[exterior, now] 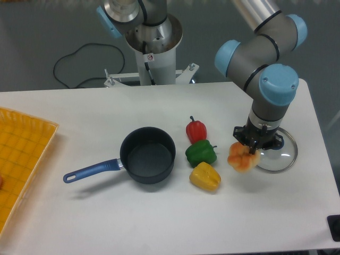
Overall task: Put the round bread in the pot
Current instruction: 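Carry the held orange bread roll over to the dark saucepan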
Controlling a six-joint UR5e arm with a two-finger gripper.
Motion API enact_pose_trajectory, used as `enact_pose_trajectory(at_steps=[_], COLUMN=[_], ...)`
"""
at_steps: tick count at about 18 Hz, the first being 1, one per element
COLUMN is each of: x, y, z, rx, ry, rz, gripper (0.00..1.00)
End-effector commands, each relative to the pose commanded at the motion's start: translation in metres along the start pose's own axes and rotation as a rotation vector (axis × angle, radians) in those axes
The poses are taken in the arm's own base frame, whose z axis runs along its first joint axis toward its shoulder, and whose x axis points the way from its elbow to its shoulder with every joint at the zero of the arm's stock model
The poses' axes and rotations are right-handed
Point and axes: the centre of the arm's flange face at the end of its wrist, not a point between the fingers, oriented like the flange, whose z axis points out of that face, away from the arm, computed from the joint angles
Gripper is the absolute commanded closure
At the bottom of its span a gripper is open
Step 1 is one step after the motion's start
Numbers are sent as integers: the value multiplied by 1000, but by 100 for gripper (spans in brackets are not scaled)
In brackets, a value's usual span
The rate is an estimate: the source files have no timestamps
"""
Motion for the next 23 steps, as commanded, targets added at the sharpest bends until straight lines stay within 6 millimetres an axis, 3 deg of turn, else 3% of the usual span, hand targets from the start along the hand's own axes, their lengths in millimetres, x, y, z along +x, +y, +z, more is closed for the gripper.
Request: enact_pose_trajectory(at_steps=[3, 6, 8, 15, 16, 19, 23], x=[-2, 11, 26, 127, 151, 200, 250], y=[1, 3, 6, -3, -10, -32, -53], z=[-9, -13, -27, -53, -58, -60, -51], rx=[10, 14, 33, 59, 67, 73, 55], ry=[-8, -3, -6, 12, 12, 14, 22], rz=[-4, 2, 10, 62, 64, 56, 84], gripper=[100, 100, 100, 100, 100, 100, 100])
